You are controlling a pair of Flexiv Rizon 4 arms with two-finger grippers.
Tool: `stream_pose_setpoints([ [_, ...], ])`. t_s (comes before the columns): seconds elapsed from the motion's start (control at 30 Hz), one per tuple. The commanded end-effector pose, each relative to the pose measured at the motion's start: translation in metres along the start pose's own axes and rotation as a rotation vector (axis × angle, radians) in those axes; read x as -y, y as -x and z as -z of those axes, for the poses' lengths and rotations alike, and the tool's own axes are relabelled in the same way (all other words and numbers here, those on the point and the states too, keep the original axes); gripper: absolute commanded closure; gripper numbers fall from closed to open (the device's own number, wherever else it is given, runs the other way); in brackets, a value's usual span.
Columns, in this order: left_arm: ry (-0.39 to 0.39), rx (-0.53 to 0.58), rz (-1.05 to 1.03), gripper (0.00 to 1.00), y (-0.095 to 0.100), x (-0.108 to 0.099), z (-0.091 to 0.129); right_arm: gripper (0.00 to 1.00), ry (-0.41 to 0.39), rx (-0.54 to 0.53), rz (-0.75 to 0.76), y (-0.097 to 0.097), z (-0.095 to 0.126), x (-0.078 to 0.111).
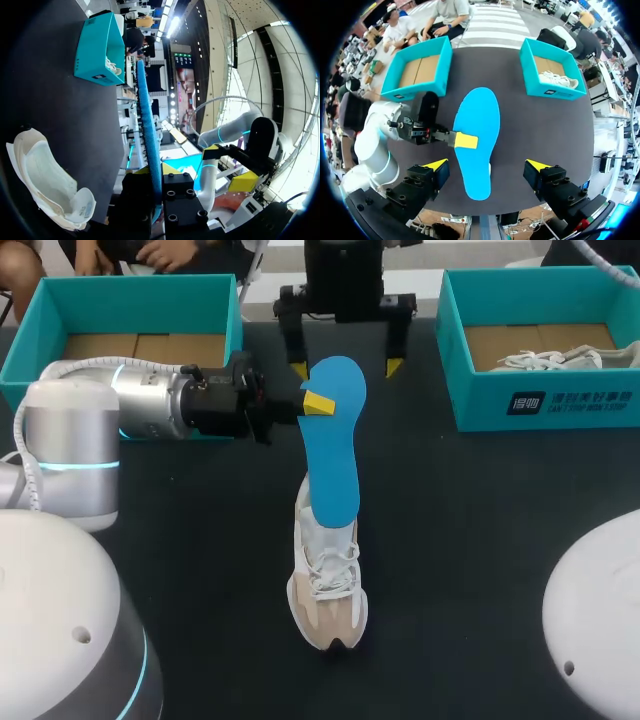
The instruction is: Take the shoe out of the shoebox, open the shoe tongue, remove and reinsert the insole, then place the shoe into the shoebox
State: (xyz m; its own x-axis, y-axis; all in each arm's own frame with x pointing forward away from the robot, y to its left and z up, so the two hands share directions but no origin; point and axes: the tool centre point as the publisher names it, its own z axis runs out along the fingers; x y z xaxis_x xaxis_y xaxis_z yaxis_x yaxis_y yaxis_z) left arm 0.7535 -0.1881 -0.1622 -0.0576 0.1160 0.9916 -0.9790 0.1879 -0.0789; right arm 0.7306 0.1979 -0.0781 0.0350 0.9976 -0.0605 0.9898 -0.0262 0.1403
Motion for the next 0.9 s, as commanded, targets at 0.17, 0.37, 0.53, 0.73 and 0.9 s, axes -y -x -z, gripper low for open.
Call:
stream_pose_setpoints([
  [0.17, 0.000, 0.004, 0.001, 1.00, -0.001, -0.001, 0.000, 0.00, 0.057, -0.055, 0.010, -0.005, -0.017, 0.009],
  [0.37, 0.000, 0.004, 0.001, 1.00, -0.001, -0.001, 0.000, 0.00, 0.051, -0.047, 0.025, -0.007, -0.017, 0.008],
  [0.53, 0.000, 0.004, 0.001, 1.00, -0.001, -0.001, 0.000, 0.00, 0.070, -0.073, 0.028, -0.009, -0.018, 0.007],
  [0.73, 0.000, 0.004, 0.001, 1.00, -0.001, -0.001, 0.000, 0.00, 0.027, -0.059, 0.040, -0.014, -0.018, 0.008],
  [0.9, 0.000, 0.004, 0.001, 1.00, -0.001, -0.001, 0.000, 0.00, 0.027, -0.059, 0.040, -0.014, -0.018, 0.008],
])
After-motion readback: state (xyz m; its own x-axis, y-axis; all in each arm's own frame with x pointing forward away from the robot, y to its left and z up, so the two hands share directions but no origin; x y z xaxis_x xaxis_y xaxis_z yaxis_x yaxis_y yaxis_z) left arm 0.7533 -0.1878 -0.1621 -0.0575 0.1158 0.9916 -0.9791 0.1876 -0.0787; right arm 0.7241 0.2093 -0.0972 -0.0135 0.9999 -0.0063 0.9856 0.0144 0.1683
